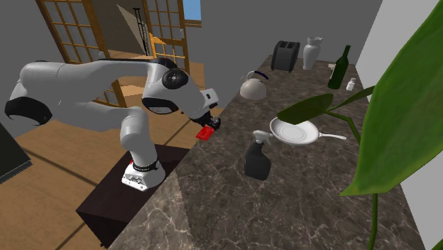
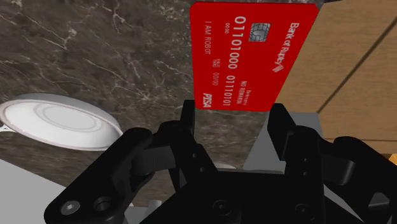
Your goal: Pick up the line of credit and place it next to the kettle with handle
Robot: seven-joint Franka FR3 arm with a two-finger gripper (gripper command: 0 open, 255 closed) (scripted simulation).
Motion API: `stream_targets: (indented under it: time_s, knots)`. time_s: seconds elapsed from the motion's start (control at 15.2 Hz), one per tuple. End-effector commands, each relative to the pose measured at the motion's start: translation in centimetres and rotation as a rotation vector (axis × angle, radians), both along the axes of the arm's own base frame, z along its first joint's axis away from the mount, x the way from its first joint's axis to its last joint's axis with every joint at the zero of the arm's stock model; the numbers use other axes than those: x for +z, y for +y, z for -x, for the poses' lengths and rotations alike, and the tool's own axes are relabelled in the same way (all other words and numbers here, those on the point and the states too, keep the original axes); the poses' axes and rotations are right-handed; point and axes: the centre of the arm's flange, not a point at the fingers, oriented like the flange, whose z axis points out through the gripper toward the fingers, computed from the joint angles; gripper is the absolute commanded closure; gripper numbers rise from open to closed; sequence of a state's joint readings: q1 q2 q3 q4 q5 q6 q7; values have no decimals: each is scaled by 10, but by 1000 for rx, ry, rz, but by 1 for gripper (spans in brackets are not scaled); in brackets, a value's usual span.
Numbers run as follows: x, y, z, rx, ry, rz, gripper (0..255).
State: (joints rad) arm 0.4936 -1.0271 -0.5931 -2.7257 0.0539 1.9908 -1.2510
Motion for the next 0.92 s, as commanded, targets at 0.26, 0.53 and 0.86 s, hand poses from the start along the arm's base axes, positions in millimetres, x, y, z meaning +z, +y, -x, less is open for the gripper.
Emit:
stream_targets:
  time_s: [0.26, 0.53, 0.86]
  knots:
    - [31, 0, 0, 0, 0, 0, 255]
    - [52, 0, 0, 0, 0, 0, 255]
    - [79, 0, 0, 0, 0, 0, 255]
